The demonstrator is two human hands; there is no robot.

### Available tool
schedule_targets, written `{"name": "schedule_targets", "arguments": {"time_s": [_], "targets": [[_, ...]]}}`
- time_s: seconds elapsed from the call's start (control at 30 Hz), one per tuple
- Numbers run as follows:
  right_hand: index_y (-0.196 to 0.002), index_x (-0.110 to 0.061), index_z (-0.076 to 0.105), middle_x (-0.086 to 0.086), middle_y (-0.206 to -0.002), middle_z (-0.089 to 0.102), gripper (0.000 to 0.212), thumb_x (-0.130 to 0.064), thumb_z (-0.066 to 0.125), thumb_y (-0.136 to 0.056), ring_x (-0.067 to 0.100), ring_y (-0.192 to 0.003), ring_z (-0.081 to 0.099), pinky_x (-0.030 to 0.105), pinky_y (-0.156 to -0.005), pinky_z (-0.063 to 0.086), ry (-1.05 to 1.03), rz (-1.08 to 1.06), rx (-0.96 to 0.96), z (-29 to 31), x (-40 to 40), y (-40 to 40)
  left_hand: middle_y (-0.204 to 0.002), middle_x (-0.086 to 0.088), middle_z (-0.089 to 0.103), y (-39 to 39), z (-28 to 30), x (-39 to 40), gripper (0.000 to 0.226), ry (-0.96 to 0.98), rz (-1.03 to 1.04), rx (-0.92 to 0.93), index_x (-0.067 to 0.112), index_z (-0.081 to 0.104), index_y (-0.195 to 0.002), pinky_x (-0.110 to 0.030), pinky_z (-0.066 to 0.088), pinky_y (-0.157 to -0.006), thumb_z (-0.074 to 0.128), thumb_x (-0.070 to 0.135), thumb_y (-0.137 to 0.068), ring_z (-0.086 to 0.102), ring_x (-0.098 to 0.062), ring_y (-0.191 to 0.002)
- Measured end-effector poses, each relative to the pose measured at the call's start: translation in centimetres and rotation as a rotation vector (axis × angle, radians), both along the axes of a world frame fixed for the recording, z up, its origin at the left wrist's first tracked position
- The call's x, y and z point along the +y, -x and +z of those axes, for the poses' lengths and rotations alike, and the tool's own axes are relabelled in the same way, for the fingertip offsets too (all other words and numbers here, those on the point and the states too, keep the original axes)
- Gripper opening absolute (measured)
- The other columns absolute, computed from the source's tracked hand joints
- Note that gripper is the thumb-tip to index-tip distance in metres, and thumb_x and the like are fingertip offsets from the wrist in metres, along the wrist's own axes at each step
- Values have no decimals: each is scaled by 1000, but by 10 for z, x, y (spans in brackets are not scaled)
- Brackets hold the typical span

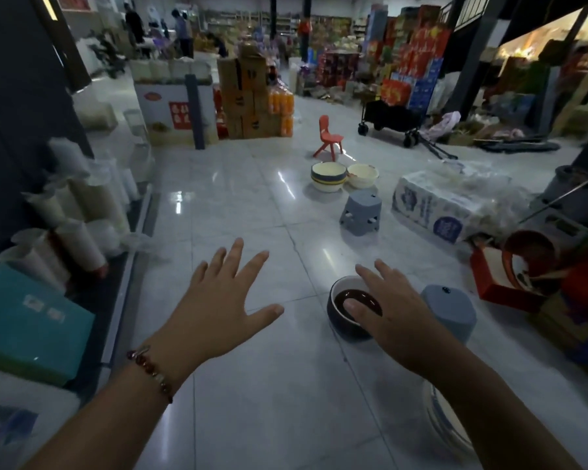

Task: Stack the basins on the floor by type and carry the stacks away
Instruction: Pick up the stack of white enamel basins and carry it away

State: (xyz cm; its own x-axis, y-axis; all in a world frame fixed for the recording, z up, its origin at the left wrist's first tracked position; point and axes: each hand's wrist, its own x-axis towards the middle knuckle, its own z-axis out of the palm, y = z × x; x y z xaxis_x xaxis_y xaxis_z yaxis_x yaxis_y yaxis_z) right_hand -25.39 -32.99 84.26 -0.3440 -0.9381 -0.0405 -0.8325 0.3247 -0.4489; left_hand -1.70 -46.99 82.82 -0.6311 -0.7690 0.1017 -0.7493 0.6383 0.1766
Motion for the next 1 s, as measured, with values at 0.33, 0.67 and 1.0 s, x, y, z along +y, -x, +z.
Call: {"name": "schedule_targets", "arguments": {"time_s": [0.33, 0.67, 1.0], "targets": [[-155, -40, 13, -4, -166, 0, 71, -59, 46, -95, 20, -152, -5, 43, -121, 8, 38, -156, -103, 8, -169, 89, -165, -2, -15, 110, 16, -198, 92, -4, -62, 35, 40, -4, -156, -44, 8, -122, 24, 85, -80, -3, -25, -153], [-156, -35, 11, 0, -166, 0, 79, -63, 47, -92, 25, -152, -3, 45, -122, 8, 34, -152, -79, -7, -371, 244, -166, -5, -13, 278, 9, -390, 100, 34, -69, -55, 40, -8, -155, -45, 10, -122, 25, 89, -74, 0, -28, -153], [-157, -34, 10, 3, -166, -1, 78, -65, 45, -93, 27, -152, -3, 46, -122, 7, -66, -13, 61, 6, -560, 359, -165, -7, -13, 376, 13, -564, 100, 33, -31, -84, 38, -7, -156, -46, 8, -122, 20, 88, -74, -1, -29, -153]]}}
